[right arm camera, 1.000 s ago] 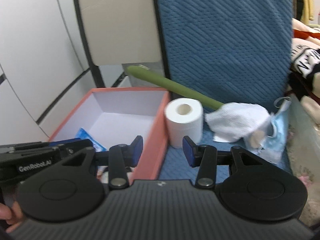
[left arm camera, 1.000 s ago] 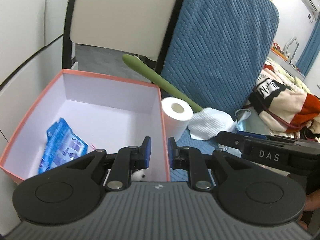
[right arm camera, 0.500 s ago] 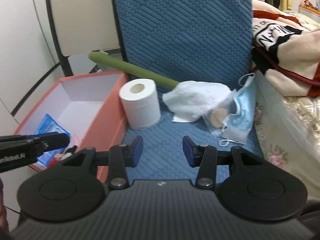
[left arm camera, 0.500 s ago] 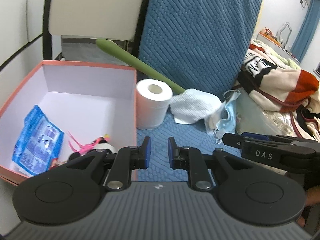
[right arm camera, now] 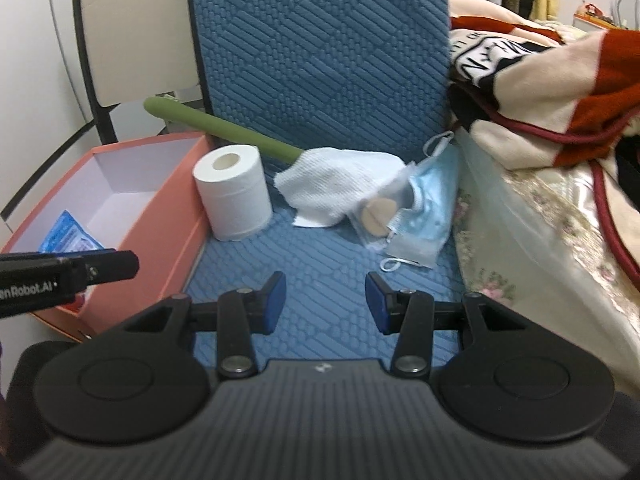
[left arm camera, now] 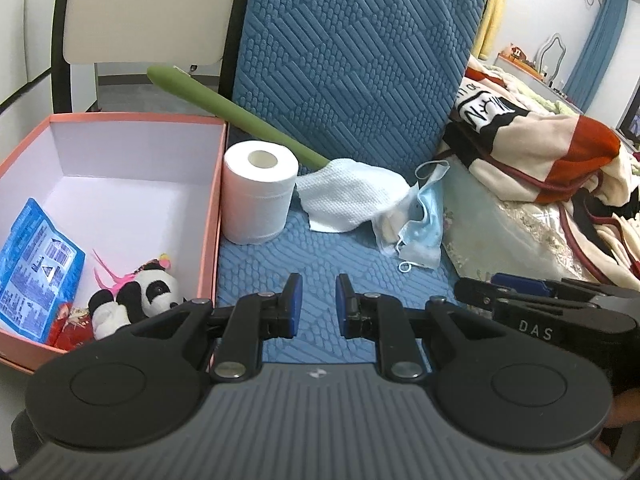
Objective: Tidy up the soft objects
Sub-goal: 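Withdraw both tools from the box back toward the chair seat, then lower the left tool onto the white wipes while the right tool approaches the blue mask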
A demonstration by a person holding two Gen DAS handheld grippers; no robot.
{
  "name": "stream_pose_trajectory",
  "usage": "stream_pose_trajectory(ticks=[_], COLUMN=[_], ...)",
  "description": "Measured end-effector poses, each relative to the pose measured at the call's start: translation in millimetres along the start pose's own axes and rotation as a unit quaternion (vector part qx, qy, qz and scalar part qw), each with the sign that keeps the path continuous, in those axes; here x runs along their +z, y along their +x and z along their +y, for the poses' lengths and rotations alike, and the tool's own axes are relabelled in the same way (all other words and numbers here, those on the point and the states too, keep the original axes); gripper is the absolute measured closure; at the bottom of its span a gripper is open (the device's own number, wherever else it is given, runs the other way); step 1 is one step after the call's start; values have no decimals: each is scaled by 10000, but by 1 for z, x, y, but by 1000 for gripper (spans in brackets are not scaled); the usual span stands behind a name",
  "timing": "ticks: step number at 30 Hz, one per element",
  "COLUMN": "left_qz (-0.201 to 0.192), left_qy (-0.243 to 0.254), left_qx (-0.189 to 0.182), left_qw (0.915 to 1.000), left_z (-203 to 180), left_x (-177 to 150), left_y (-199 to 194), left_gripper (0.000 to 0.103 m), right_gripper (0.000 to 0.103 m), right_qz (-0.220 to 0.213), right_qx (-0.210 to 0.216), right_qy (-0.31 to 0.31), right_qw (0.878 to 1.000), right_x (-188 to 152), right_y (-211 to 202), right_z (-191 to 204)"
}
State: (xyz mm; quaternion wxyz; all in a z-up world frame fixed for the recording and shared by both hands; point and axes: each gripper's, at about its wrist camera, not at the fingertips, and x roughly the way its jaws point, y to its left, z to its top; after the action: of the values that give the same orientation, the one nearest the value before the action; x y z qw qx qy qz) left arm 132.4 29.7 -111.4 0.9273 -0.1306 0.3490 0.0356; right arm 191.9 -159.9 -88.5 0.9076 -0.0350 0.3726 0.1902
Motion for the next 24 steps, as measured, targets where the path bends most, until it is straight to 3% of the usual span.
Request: stream_pose_trajectory(ticks=[9, 19, 24], left_qz=[-19, -107, -47], left_qy=[101, 291, 466], left_qx=[-118, -264, -123], left_qw=[9999, 9992, 9988], left_z=[-20, -41, -48], left_x=[-8, 6, 16], left_y=[8, 53, 86], left_gripper=[82, 82, 66], right_gripper=[56, 56, 56], right_qz=[-12, -23, -246], right_qx=[-150, -272, -243], right_qy=[157, 577, 605], right_qw=[9998, 9980, 9976], right_x=[-26, -42, -39], right_y=[-5, 17, 29], right_z=[-24, -45, -49])
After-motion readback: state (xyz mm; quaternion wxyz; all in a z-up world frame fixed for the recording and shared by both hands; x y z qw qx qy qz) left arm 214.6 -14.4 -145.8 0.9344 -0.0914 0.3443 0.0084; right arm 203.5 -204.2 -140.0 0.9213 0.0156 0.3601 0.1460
